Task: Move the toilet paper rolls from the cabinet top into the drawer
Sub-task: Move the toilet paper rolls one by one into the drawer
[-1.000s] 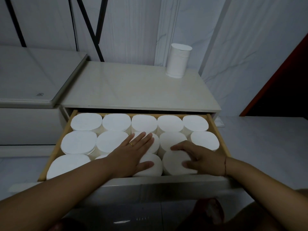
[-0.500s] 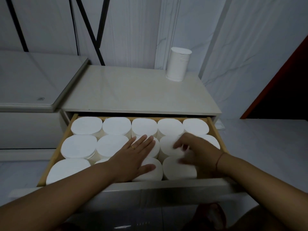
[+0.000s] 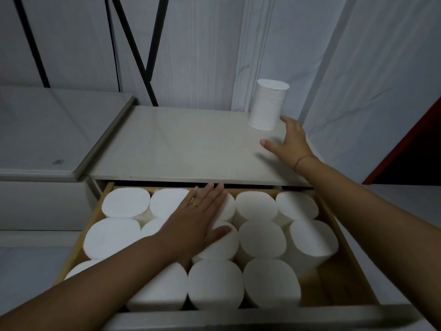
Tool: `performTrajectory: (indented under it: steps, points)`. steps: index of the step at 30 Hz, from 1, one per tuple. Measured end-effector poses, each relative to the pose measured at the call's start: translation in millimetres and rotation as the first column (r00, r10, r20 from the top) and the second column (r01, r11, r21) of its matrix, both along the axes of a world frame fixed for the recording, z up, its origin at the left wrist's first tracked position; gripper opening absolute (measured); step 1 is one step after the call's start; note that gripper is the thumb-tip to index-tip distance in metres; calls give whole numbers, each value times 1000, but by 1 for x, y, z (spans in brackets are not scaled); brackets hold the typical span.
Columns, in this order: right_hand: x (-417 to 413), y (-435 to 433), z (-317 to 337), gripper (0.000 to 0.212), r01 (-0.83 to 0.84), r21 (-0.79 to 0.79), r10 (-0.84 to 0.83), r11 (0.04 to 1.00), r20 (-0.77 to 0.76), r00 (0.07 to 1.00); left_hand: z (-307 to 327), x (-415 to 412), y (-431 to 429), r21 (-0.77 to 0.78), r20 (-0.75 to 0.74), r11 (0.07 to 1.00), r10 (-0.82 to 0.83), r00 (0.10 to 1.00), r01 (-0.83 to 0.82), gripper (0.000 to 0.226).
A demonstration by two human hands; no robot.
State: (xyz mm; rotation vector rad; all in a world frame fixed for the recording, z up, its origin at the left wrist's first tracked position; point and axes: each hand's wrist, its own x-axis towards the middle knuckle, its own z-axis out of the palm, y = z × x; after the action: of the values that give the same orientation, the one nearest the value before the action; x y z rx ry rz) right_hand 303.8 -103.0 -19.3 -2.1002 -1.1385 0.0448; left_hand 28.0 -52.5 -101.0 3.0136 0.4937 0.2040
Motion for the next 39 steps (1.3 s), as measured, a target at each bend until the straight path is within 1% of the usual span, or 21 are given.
performTrajectory:
  steps: [4,8,12,15,17,21,23,25,27,29,31,33,35,36,39]
  points:
    - [34,36,11,90,74,-34,-69,997,118,991,-2,-2,17,-10,61,999,33,998,-33,80]
    - [68,73,23,95,115,-80,-93,990,239,966,-6,-5,34,-17,83,997,74,994,-73,75]
    - [90,107,30,96,146,-90,-118,985,264,957,-12,-5,41,-42,84,996,83,993,-80,74]
    - [102,124,29,95,171,-90,-142,981,261,955,-12,-4,46,-10,83,996,88,993,-88,72]
    - [110,131,28,95,178,-72,-157,981,237,959,-11,-3,49,9,77,997,78,994,-79,72]
    - [122,136,27,87,130,24,-132,991,103,986,-13,-4,51,13,78,998,66,995,-67,71]
    - [124,135,27,80,129,75,-136,989,96,986,-13,-4,51,29,75,997,72,995,-74,71]
    - [124,133,29,78,138,87,-147,987,104,984,-14,-4,50,36,69,996,76,995,-79,71]
    - [123,131,35,85,166,33,-169,986,140,976,-14,-4,50,37,61,996,79,995,-82,72]
    - [122,129,41,95,196,-66,-180,978,189,965,-13,-4,49,44,52,995,83,995,-85,72]
    - [120,127,45,96,188,-146,-158,971,197,968,-13,-4,49,45,50,995,86,995,-88,73]
    - [115,124,45,94,138,-146,-122,980,116,986,-12,-3,48,27,44,996,89,995,-90,74]
    - [107,119,43,88,75,-55,-77,996,-35,996,-11,-2,48,15,31,995,94,995,-94,75]
    - [101,116,42,85,58,-9,-59,998,-83,995,-11,-2,48,20,25,995,101,995,-101,76]
    - [79,106,40,77,26,35,-22,999,-102,995,-12,-1,46,18,13,993,114,993,-114,77]
